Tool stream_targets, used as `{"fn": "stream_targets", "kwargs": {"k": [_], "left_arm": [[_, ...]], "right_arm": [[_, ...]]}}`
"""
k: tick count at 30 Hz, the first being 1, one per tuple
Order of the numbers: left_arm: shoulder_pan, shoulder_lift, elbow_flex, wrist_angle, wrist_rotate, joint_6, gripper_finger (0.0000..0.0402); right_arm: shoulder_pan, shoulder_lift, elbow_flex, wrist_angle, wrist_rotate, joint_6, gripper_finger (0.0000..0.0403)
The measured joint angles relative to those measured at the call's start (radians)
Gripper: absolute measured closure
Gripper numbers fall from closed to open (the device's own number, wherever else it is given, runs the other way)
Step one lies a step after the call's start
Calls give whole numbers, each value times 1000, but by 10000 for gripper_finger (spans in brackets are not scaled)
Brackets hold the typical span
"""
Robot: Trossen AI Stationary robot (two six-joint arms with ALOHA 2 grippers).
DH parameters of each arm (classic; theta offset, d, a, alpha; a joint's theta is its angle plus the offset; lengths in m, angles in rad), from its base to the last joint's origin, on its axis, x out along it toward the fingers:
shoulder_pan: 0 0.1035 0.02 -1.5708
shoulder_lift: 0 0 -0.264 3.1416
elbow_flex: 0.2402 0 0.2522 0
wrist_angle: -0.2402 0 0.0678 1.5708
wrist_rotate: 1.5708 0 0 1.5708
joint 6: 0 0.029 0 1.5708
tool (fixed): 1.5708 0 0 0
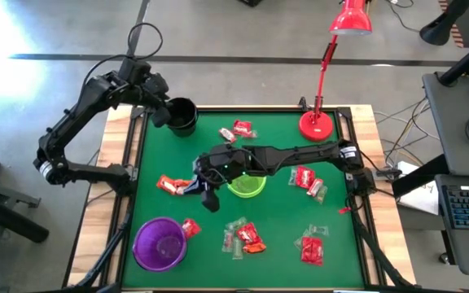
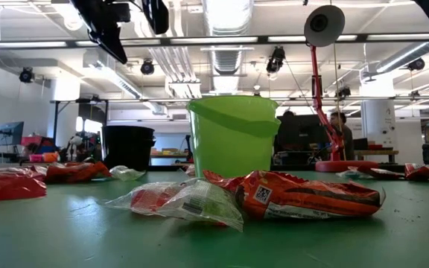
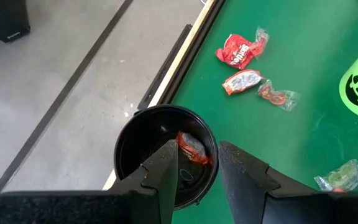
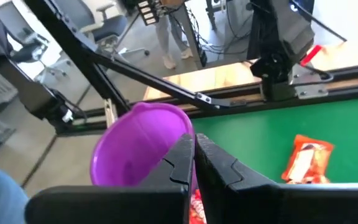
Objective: Sort candy
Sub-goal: Put the red candy into the violet bucket
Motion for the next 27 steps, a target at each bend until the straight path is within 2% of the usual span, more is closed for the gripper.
{"fn": "stream_targets", "kwargs": {"k": [5,16,20,27], "left_arm": [[0,-3,0,-7,0,0,301],[0,-2,0,-22,-2,0,301],[0,-1,0,-33,-2,0,301],[0,-1,-1,-44,-1,-9,301]], "right_arm": [[0,14,-7,-15,-5,-36,363],[0,155,-5,-50,-51,-37,251],[1,177,-5,-48,-64,-40,236],[1,193,-5,-50,-47,-97,234]]}}
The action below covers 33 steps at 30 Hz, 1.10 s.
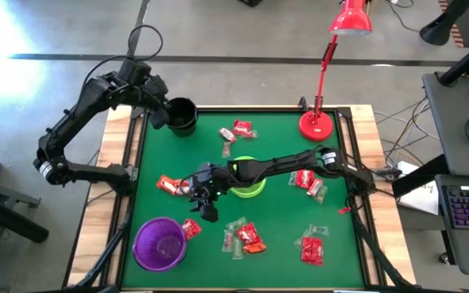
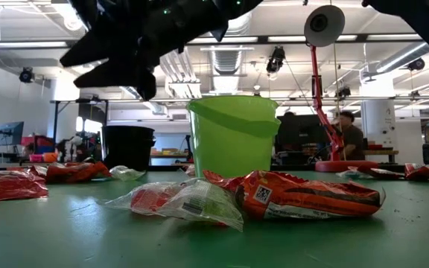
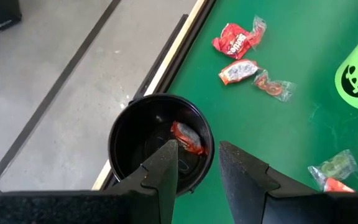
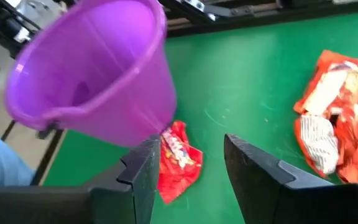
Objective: Sort candy
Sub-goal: Put the red candy into the violet bucket
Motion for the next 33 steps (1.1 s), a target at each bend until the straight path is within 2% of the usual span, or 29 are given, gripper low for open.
{"fn": "stream_targets", "kwargs": {"k": [8,11,16,21,28,33], "left_arm": [[0,31,-1,-9,-38,-48,301],[0,50,-1,-9,-40,-50,301],[-1,98,-1,-9,-20,-52,301],[-2,167,-1,-13,77,-73,301],[-13,246,2,-16,85,-78,301],[-13,285,77,-63,48,-75,301]], "right_arm": [[2,-49,-1,-31,15,10,234],[6,-77,0,-58,74,25,234],[6,-139,0,-190,150,26,234],[6,-208,0,-276,175,24,234],[6,-253,0,-295,208,-32,234],[1,-255,0,-295,220,-111,234]]}}
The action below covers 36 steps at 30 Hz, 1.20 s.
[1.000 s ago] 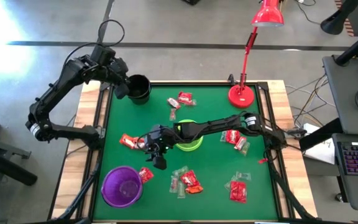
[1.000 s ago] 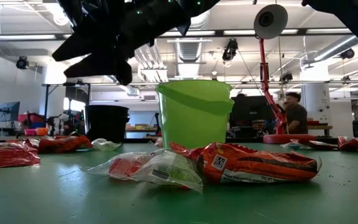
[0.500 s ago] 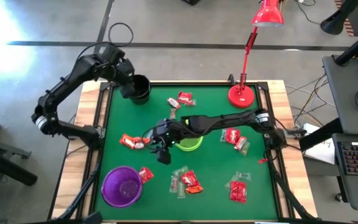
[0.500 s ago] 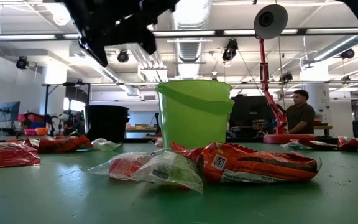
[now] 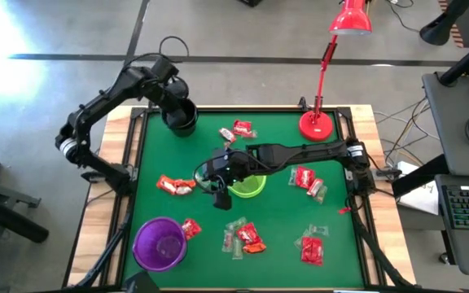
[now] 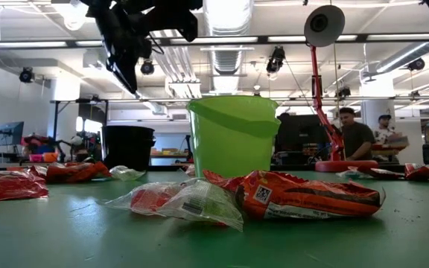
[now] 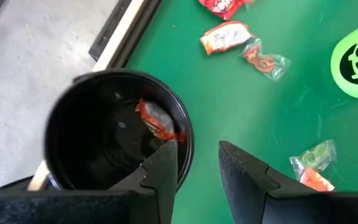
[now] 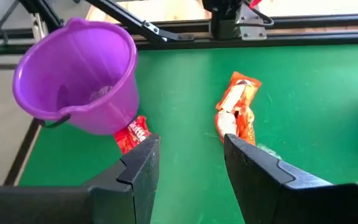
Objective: Sort candy
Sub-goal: Put the red candy into the violet bucket
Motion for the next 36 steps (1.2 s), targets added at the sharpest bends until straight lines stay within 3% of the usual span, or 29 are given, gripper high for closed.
{"fn": "stream_targets", "kwargs": {"k": [9,15,24,36], "left_arm": [[0,74,270,-171,7,-41,301],[-6,96,362,-239,109,-86,283],[-9,165,418,-306,68,-112,251],[-18,199,423,-372,30,-121,235]], "right_arm": [[-18,4,0,-5,-8,-44,234],[-21,3,0,-32,-8,-91,234],[-46,-3,0,-68,-8,-141,234],[-86,-4,0,-56,-81,-394,234]]}}
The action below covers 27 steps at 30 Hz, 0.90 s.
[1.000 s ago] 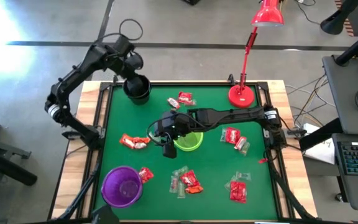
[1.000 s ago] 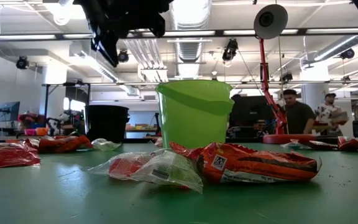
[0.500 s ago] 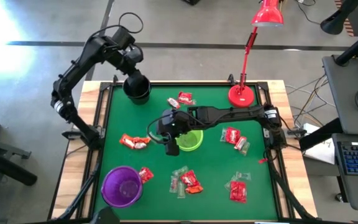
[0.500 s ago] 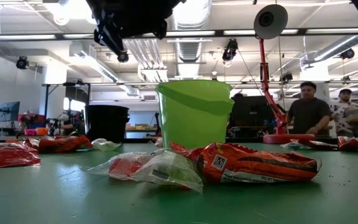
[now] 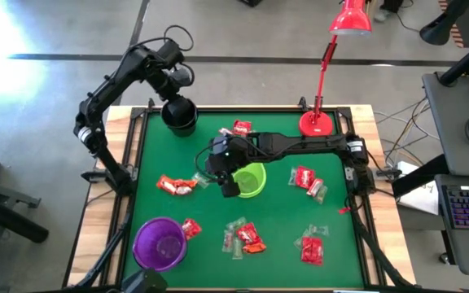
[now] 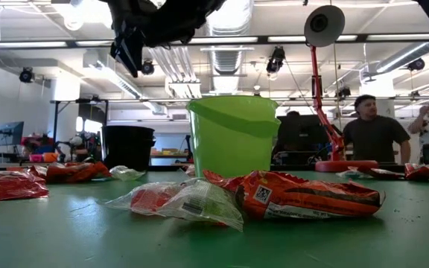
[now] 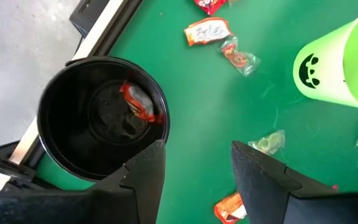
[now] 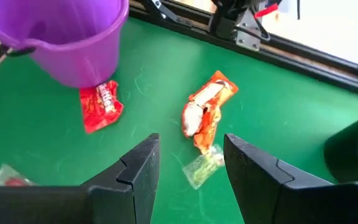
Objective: Sort candy
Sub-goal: Put the red candy into the violet bucket
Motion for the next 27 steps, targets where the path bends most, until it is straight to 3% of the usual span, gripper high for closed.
{"fn": "stream_targets", "kwargs": {"k": [7,16,21,27], "left_arm": [[-4,-16,47,-2,5,9,235],[-18,-16,142,25,7,42,235],[-19,-16,224,40,196,40,235],[-20,-14,259,50,217,38,235]], "right_arm": [[-9,27,0,47,-75,1,234],[-12,64,-1,4,-73,43,234],[-11,64,-1,-41,-19,44,234],[-11,63,-1,-93,-13,76,234]]}}
